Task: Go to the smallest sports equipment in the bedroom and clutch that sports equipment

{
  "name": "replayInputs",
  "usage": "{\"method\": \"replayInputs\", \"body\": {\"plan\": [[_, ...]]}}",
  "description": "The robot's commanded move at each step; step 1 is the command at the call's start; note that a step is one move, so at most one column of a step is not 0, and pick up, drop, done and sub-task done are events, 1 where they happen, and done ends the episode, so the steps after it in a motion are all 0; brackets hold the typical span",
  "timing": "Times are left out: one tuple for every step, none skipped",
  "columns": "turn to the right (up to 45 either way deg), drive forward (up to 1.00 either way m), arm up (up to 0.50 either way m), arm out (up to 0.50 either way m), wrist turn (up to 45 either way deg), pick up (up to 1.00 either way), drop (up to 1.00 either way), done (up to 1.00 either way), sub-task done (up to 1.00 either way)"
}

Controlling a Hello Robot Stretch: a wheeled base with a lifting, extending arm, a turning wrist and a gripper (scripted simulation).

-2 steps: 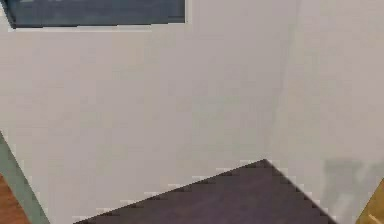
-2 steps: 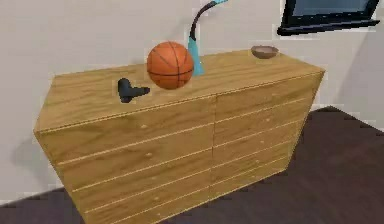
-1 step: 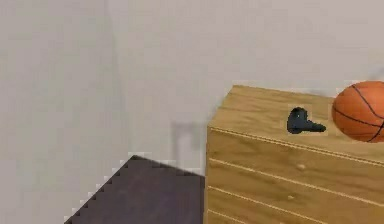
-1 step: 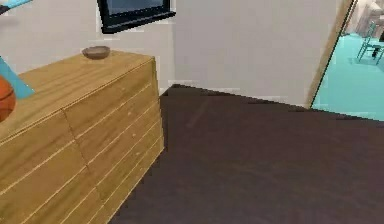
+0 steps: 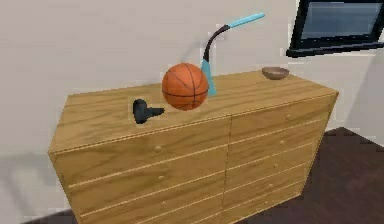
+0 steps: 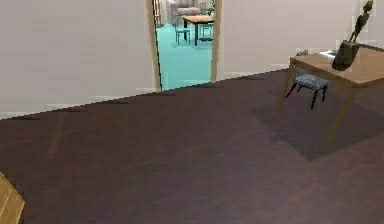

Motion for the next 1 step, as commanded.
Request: {"method": "replayInputs", "body": {"plan": [[6.0, 0.0, 0.0, 0.0, 0.0, 0.0, 0.0, 0.0, 0.0]]}}
